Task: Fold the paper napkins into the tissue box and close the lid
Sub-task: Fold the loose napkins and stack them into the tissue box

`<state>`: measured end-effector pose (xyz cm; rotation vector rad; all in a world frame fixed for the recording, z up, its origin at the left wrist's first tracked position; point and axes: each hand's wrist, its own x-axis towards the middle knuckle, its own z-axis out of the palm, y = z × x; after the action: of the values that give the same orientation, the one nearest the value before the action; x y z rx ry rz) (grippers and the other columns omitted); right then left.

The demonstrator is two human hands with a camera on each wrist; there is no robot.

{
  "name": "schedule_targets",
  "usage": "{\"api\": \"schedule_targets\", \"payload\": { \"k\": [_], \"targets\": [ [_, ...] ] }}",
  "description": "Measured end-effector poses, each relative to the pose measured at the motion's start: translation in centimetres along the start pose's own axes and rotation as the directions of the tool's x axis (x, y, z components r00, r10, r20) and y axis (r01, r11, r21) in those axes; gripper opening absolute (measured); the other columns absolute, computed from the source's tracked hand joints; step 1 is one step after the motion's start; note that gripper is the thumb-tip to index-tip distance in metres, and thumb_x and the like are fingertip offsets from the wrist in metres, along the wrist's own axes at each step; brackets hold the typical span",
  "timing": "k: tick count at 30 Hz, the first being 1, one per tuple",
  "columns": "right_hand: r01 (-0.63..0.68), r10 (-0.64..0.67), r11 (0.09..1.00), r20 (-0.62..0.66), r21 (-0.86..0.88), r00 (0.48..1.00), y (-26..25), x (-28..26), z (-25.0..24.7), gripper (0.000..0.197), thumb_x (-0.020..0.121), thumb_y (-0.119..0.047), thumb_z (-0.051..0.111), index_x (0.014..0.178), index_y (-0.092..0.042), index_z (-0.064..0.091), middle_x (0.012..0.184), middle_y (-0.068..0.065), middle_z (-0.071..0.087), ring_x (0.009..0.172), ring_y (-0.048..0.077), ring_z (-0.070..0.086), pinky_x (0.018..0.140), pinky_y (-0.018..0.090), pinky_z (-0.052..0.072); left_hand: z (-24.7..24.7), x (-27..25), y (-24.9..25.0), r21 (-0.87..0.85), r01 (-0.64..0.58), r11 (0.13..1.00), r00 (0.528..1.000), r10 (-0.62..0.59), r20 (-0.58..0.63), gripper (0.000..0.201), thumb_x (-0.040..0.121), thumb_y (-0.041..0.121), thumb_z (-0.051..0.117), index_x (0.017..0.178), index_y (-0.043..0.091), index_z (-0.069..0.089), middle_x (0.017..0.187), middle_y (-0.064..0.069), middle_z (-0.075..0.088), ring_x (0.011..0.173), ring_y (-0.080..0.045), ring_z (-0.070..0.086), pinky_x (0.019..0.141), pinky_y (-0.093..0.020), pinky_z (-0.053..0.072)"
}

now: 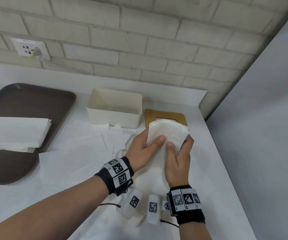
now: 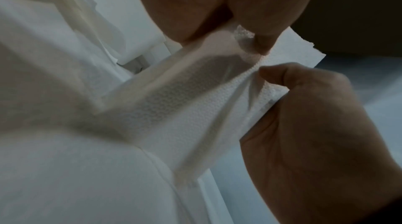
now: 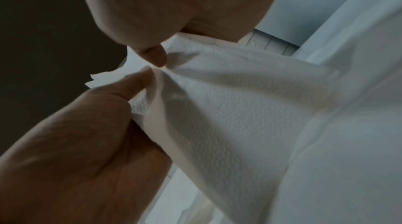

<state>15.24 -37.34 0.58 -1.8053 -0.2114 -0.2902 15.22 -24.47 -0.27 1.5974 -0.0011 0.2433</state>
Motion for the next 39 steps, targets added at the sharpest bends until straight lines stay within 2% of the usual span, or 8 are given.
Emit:
{"api": "schedule_targets", "payload": {
  "k": [6, 11, 16, 22, 29, 33, 36, 39],
  "targets": [
    [0.044, -0.044, 0.999, -0.001, -0.015, 0.999, -0.4, -0.1, -0.3, 0.043, 0.106, -0.017, 0.046, 0.139, -0.043, 0.037, 0.125, -0.023, 0.058, 0.107, -0.011, 0.059, 0.085, 0.006, 0.046, 0.4, -0.1, -0.1, 0.000, -0.003, 1.000, 1.000, 0.003, -0.024, 0.026, 0.103, 0.028, 0.062, 0.127, 0.018, 0.069, 0.113, 0.011, 0.076, 0.106, 0.002, 0.069, 0.086, -0.013, 0.051],
    [-0.053, 0.051, 0.999, 0.105, 0.014, 0.993, 0.0, -0.4, -0.6, 0.026, 0.107, -0.012, 0.048, 0.110, -0.038, 0.049, 0.096, -0.031, 0.068, 0.087, -0.005, 0.065, 0.073, 0.014, 0.050, 0.6, 0.3, 1.1, -0.121, -0.052, 0.991, 0.994, 0.040, -0.097, 0.026, 0.101, 0.029, 0.065, 0.126, 0.022, 0.069, 0.115, 0.008, 0.076, 0.109, -0.006, 0.071, 0.090, -0.022, 0.056],
    [-0.109, 0.108, 0.994, 0.045, 0.031, 0.993, 0.2, -1.1, -0.4, 0.027, 0.105, -0.019, 0.056, 0.116, -0.041, 0.045, 0.102, -0.035, 0.067, 0.095, -0.006, 0.065, 0.081, 0.020, 0.050, 0.8, 0.0, 0.0, -0.118, 0.001, 0.993, 0.999, -0.007, -0.049, 0.037, 0.090, 0.030, 0.078, 0.125, 0.020, 0.068, 0.109, 0.012, 0.077, 0.104, -0.001, 0.072, 0.083, -0.016, 0.055],
    [-0.104, 0.102, 0.993, 0.044, 0.056, 0.994, 0.1, -1.4, -0.9, 0.042, 0.103, -0.011, 0.056, 0.120, -0.047, 0.045, 0.108, -0.042, 0.063, 0.102, -0.013, 0.061, 0.081, 0.005, 0.044, 0.9, -0.3, -0.1, -0.168, 0.018, 0.986, 0.999, -0.024, -0.034, 0.044, 0.082, 0.022, 0.086, 0.122, 0.019, 0.068, 0.106, 0.013, 0.077, 0.100, 0.000, 0.072, 0.081, -0.015, 0.054],
    [-0.149, 0.142, 0.987, 0.106, 0.057, 0.984, 0.7, -1.4, -0.7, 0.037, 0.105, -0.017, 0.054, 0.116, -0.050, 0.042, 0.105, -0.049, 0.058, 0.103, -0.020, 0.057, 0.081, 0.003, 0.044, 0.6, -0.3, -2.0, -0.030, 0.079, 0.996, 0.992, -0.075, 0.099, 0.047, 0.081, 0.051, 0.081, 0.124, 0.043, 0.064, 0.119, 0.020, 0.074, 0.114, -0.001, 0.068, 0.097, -0.027, 0.056],
    [-0.185, 0.190, 0.982, 0.171, -0.048, 0.967, 0.8, -1.2, -1.3, 0.047, 0.098, -0.002, 0.055, 0.115, -0.043, 0.041, 0.105, -0.025, 0.064, 0.100, -0.007, 0.062, 0.073, 0.004, 0.044, 0.0, -0.3, -2.6, 0.036, 0.092, 0.995, 0.993, -0.094, 0.068, 0.031, 0.091, 0.041, 0.078, 0.118, 0.026, 0.073, 0.108, 0.011, 0.078, 0.104, -0.005, 0.072, 0.094, -0.035, 0.058],
    [-0.051, 0.058, 0.994, 0.065, -0.099, 0.996, -1.0, -0.2, -3.6, 0.074, 0.087, -0.003, 0.074, 0.143, -0.030, 0.034, 0.138, -0.014, 0.053, 0.127, 0.007, 0.056, 0.097, 0.012, 0.046, -0.4, 0.5, -1.3, 0.121, 0.052, 0.991, 0.995, -0.062, 0.081, 0.018, 0.093, 0.035, 0.077, 0.106, 0.023, 0.076, 0.096, 0.009, 0.079, 0.091, -0.004, 0.074, 0.080, -0.025, 0.057],
    [0.256, -0.241, 0.908, 0.087, -0.332, 0.967, -3.6, 1.9, -7.0, 0.100, 0.076, -0.010, 0.086, 0.155, -0.027, 0.026, 0.154, -0.025, 0.030, 0.147, 0.009, 0.035, 0.119, 0.034, 0.034, -0.8, 1.8, 0.7, 0.316, -0.190, 0.929, 0.954, 0.098, 0.284, 0.011, 0.096, 0.031, 0.074, 0.102, 0.022, 0.074, 0.092, 0.010, 0.075, 0.084, -0.009, 0.069, 0.074, -0.025, 0.053]
  ]
}}
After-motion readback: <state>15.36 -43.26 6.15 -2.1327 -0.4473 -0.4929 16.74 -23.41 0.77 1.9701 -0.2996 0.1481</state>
